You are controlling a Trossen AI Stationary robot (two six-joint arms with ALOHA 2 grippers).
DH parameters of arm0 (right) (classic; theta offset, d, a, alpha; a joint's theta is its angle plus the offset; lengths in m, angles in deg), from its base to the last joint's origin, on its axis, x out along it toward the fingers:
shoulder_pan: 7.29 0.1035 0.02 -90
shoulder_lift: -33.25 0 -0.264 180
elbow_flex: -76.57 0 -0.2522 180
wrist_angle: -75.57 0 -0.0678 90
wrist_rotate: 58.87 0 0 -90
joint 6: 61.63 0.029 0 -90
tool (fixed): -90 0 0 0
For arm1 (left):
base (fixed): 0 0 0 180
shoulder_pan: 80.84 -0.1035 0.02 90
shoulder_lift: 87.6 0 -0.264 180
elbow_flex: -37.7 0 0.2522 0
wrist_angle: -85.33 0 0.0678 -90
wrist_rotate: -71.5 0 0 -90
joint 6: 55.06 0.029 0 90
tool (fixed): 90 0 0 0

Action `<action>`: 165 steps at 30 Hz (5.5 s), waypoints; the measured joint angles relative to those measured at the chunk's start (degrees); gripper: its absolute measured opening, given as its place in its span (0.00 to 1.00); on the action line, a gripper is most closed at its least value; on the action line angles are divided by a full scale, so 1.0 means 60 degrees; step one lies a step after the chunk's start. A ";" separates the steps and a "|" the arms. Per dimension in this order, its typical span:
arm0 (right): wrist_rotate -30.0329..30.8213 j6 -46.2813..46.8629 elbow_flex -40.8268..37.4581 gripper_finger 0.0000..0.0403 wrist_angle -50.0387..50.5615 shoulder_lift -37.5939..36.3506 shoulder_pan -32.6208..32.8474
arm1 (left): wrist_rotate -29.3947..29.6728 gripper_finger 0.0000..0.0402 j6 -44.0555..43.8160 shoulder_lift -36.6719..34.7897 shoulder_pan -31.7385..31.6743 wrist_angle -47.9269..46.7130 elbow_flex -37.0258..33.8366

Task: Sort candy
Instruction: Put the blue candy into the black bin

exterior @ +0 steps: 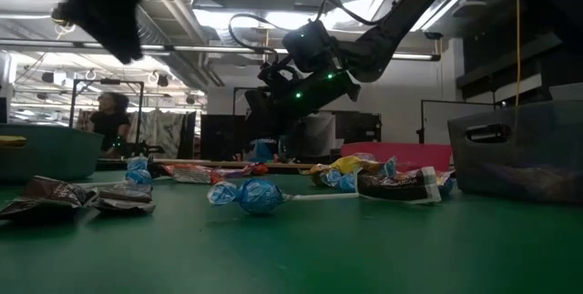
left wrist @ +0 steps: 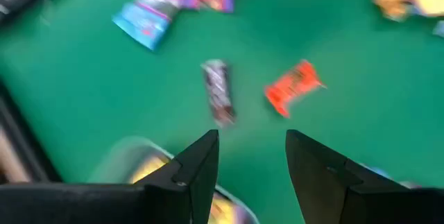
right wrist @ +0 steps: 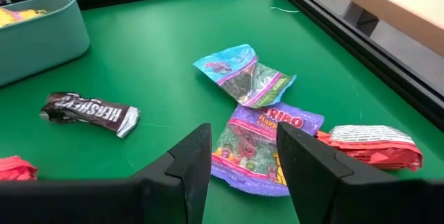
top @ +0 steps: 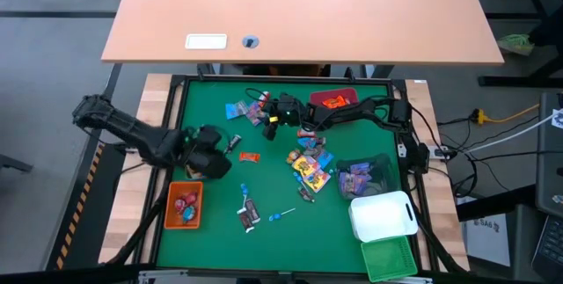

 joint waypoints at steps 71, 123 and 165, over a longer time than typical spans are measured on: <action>-0.0834 -0.2299 0.0000 0.41 0.0018 -0.0014 0.0199 | -0.5380 0.00 0.9493 0.2980 -0.8036 0.8170 -0.2062; 0.1504 -0.6295 0.0004 0.01 0.4511 -0.1251 0.1628 | -0.6067 0.28 0.9462 0.2965 -0.6178 0.8702 -0.2062; -0.3663 0.0595 0.0004 0.02 1.7523 -0.7281 0.1625 | -0.3124 0.35 0.9490 0.2962 -0.6193 1.0314 -0.2058</action>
